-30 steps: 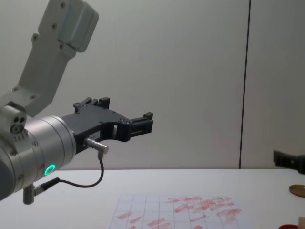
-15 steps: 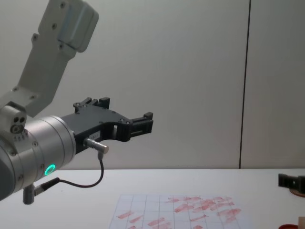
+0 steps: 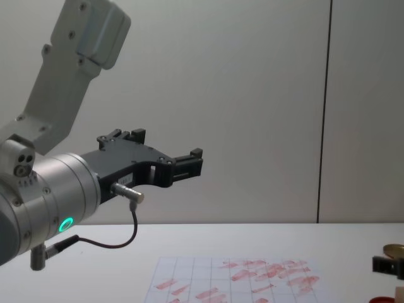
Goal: Use the one hand to pick up the stamp and affix it onto the A4 paper.
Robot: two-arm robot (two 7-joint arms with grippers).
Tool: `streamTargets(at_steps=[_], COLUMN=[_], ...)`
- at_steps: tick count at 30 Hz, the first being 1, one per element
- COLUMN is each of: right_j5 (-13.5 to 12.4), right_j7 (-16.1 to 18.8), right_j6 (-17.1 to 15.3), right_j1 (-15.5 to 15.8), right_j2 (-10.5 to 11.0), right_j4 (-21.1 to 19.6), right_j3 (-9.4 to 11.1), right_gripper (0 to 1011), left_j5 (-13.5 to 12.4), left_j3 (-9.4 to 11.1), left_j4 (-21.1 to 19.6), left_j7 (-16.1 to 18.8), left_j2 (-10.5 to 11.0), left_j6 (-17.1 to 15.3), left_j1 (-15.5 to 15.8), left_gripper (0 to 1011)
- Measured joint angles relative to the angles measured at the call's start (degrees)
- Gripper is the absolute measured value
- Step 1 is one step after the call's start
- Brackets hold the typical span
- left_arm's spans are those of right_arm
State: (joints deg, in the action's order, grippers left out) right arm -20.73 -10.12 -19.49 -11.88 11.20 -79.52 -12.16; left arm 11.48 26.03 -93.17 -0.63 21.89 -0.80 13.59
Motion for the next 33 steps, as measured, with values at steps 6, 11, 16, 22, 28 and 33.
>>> streamTargets(at_steps=[6,11,16,22,28,33], right_j5=[0.05,0.31,0.70,1.09,1.45,1.78], right_j7=[-0.71,-0.78,-0.76,-0.67,-0.44,-0.35], right_j6=[-0.93,-1.38,-1.77,-2.03,-2.24,-2.39], right_j1=[-0.49,-0.96,-1.54,-2.13,-2.66,-3.06], right_j2=[-0.52,-0.89,-1.28,-1.62,-1.89,-2.08], right_j4=[1.47,2.75,4.15,5.81,7.33,8.45], right_j3=[-0.07,-0.13,-0.17,-0.17,-0.13,0.00], right_gripper=[1001,1000,1001,1001,879,740], left_j5=[0.00,0.00,0.00,0.00,0.00,0.00], left_j3=[0.00,0.00,0.00,0.00,0.00,0.00], left_j4=[0.00,0.00,0.00,0.00,0.00,0.00], left_j7=[0.00,0.00,0.00,0.00,0.00,0.00], left_j2=[0.00,0.00,0.00,0.00,0.00,0.00], left_j6=[0.00,0.00,0.00,0.00,0.00,0.00], left_j1=[0.00,0.00,0.00,0.00,0.00,0.00], left_gripper=[993,993,993,993,993,993])
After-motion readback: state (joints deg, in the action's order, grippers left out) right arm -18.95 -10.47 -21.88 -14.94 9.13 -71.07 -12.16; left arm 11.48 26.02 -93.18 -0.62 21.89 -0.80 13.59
